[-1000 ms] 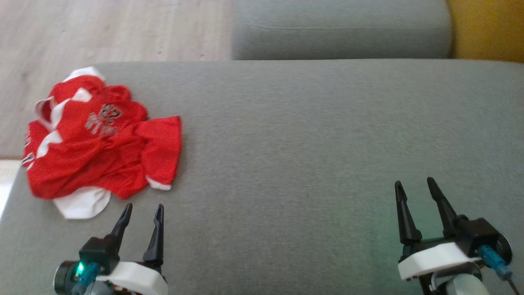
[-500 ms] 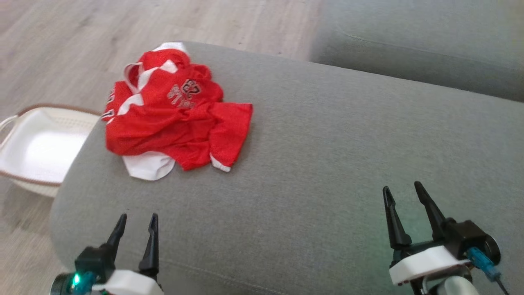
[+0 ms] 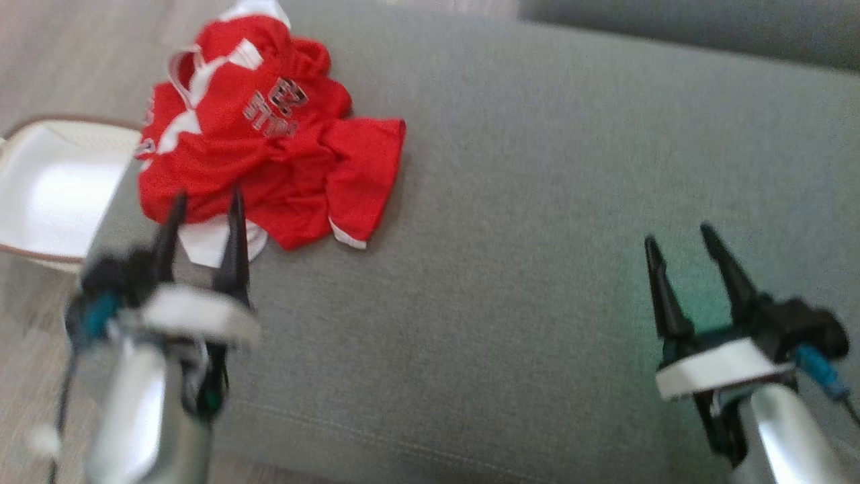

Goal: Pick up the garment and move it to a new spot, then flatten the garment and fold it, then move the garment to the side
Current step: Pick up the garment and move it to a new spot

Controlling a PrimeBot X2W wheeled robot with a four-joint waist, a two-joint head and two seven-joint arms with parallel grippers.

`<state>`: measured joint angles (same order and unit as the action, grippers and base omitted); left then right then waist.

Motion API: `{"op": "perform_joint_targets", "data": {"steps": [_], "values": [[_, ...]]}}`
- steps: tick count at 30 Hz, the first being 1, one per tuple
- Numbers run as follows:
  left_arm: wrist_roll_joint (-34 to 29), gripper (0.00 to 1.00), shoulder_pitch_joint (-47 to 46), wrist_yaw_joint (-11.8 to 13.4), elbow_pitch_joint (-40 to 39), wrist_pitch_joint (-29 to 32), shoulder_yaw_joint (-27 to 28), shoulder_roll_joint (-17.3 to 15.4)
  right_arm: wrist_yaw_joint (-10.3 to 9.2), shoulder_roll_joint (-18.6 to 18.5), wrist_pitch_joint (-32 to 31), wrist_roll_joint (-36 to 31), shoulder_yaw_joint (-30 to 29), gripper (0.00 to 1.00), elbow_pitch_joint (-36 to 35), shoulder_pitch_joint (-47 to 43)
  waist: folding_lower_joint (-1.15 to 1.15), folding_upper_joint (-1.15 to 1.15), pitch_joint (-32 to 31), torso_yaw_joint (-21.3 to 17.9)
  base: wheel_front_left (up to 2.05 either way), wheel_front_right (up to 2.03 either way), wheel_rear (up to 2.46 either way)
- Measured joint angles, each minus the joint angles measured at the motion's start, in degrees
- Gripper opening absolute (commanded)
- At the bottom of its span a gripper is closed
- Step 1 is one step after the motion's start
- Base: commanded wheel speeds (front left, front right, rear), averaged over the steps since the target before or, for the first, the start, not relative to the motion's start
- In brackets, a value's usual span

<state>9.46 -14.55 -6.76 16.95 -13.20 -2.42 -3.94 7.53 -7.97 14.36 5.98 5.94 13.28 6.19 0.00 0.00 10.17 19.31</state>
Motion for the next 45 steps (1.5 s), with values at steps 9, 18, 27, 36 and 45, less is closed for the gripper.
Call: {"op": "perform_joint_targets", "data": {"steps": [9,18,27,36,45], "values": [[2.5,1.0,-20.0,-0.3,10.5,7.7,3.2,-5.3,0.0,-2.0,0.0,0.1,1.6,1.0,-1.3,8.4,0.02,0.0,10.7,-3.4,0.0,0.0,0.0],[2.9,0.0,-28.4,-0.3,28.0,17.5,1.4,-8.8,0.0,-2.2,0.0,0.6,3.0,1.0,-0.6,9.7,0.01,0.0,15.9,-9.0,0.0,0.0,0.0],[6.2,0.0,-30.3,-0.4,28.3,13.9,-1.6,-11.9,0.0,-1.4,0.0,1.1,1.8,1.0,-0.4,9.4,0.0,0.0,12.9,-10.6,0.0,0.0,0.0],[8.2,0.0,-30.1,-0.7,10.3,15.3,-8.1,-14.3,0.0,0.6,0.0,1.6,-0.1,1.0,0.2,3.7,-0.01,0.0,6.7,-9.2,0.0,0.0,0.0],[15.5,0.0,-23.1,-0.7,-14.6,24.5,-10.4,-15.6,0.0,2.3,0.0,2.0,0.5,1.0,0.1,1.7,-0.01,0.0,0.6,-10.8,0.0,0.0,0.0]]}}
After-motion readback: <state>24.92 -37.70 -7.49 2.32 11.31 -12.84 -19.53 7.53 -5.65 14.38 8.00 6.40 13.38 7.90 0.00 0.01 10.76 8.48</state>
